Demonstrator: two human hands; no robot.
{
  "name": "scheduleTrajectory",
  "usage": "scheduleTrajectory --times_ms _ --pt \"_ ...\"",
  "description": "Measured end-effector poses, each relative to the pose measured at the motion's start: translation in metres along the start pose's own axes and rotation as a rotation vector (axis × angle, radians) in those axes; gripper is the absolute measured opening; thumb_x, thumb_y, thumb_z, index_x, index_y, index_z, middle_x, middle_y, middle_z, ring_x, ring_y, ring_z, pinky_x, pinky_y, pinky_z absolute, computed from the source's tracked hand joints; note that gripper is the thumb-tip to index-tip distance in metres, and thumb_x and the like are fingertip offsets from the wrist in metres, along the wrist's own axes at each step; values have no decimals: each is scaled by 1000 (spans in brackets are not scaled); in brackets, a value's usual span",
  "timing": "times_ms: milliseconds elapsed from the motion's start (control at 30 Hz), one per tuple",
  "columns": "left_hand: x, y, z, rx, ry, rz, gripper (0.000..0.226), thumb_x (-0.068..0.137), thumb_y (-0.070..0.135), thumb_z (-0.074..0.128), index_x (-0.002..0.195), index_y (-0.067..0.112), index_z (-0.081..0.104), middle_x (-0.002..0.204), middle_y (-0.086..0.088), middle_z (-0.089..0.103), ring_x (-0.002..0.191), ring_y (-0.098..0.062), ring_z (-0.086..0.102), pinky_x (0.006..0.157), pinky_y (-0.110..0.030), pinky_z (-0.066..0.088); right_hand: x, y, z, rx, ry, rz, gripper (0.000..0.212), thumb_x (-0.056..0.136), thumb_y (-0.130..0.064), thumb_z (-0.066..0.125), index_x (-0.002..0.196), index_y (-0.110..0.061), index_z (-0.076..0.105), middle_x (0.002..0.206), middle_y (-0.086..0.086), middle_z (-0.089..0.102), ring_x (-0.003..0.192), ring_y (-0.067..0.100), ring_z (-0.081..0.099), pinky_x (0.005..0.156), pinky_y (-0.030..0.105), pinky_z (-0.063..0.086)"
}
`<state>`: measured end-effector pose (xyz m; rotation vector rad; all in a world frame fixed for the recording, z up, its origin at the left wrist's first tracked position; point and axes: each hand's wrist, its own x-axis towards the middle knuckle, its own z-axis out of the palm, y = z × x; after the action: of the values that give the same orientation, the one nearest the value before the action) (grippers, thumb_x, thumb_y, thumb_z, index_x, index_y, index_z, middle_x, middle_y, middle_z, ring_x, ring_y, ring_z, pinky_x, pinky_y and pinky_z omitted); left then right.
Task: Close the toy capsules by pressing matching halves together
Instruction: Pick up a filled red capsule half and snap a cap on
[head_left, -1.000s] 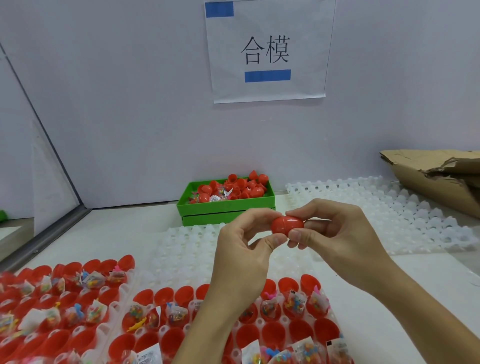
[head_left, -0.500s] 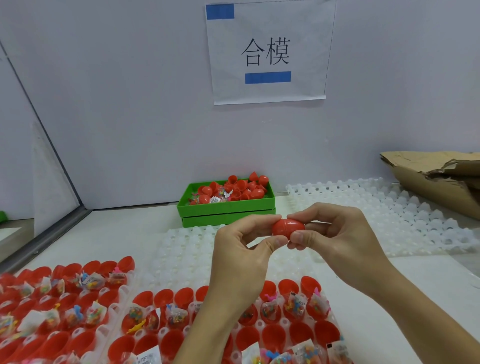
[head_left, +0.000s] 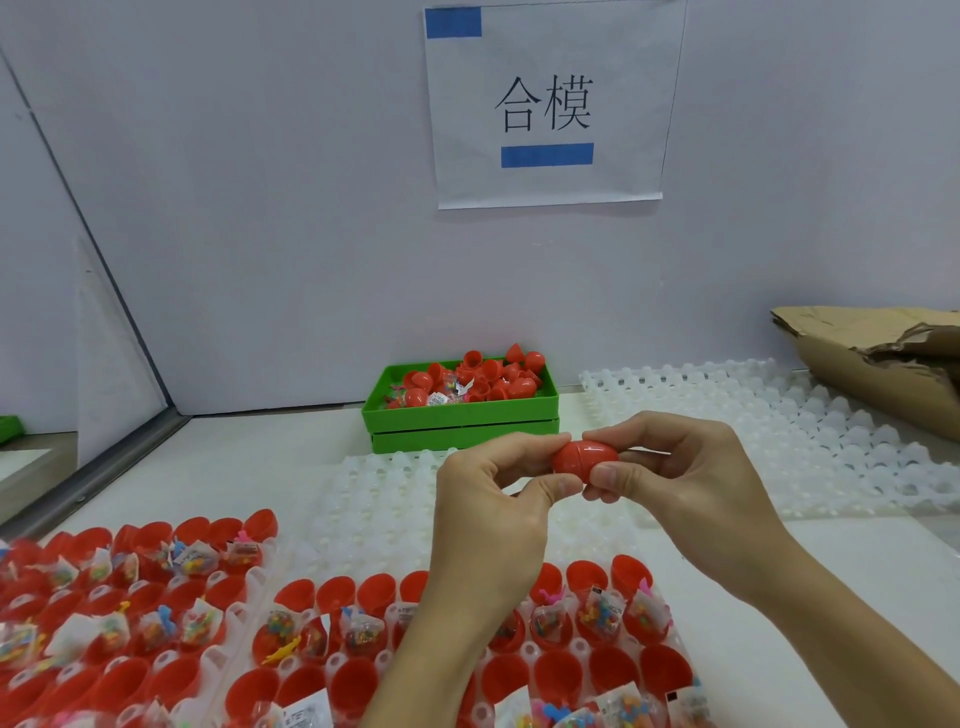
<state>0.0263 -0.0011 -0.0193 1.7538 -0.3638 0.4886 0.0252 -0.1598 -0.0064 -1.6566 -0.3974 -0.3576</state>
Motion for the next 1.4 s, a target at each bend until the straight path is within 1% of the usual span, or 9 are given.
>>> scheduleTrajectory --times_ms 333,500,633,933,1067,1167,1233,1300,1400 --pt "-1 2 -1 70 1 -3 38 80 6 78 82 43 70 80 27 72 86 6 67 77 -4 48 0 3 0 -32 -12 14 21 75 4 77 87 -12 73 74 5 75 65 22 73 63 22 57" --pt "-1 -2 2 128 -11 1 30 82 -4 72 88 25 75 80 13 72 84 3 67 72 -7 50 -1 8 3 -51 -6 23 21 76 7 75 85 -11 73 72 4 75 63 21 73 62 21 57" --pt "-2 -4 3 174 -31 20 27 85 -10 66 91 15 74 85 7 70 81 10 64 67 -3 47 -2 12 6 -67 -9 25 26 77 13 72 81 -13 72 70 2 74 60 20 72 60 21 55" --pt "-4 -3 4 193 -32 40 29 86 -11 62 92 14 73 84 10 68 80 2 67 72 -11 53 -2 15 10 -133 19 -5 33 77 16 71 83 -16 76 72 -3 76 63 17 72 61 19 56" --pt "-1 0 -1 236 -3 116 29 81 -2 74 84 25 66 83 12 67 82 -5 66 76 -15 55 -2 13 13 -163 0 -6 35 86 11 64 109 -14 74 95 -1 77 86 15 74 79 23 59" --pt "-1 0 0 281 -20 189 28 78 3 78 87 24 64 85 13 63 85 -3 62 75 -13 53 -4 10 15 -126 -81 10 30 90 -6 66 119 -12 71 103 -4 76 99 9 71 90 27 56" --pt "-1 -1 1 347 -27 246 22 79 5 78 89 21 66 86 13 61 87 -2 59 75 -11 50 -6 8 19 -96 -102 18 26 87 -9 70 110 -19 74 97 -7 77 95 7 72 85 23 57" --pt "-1 -1 3 378 -46 285 21 77 7 80 89 19 68 86 12 61 85 -3 58 73 -11 49 -7 9 21 -41 -105 32 30 87 -1 67 97 -29 74 90 -9 77 89 6 73 77 16 56" --pt "0 -1 1 237 -75 177 37 69 22 88 100 26 68 96 17 63 93 -1 60 77 -12 51 -4 14 17 116 -40 109 20 92 -5 62 101 -18 75 89 2 78 87 17 75 74 21 58"
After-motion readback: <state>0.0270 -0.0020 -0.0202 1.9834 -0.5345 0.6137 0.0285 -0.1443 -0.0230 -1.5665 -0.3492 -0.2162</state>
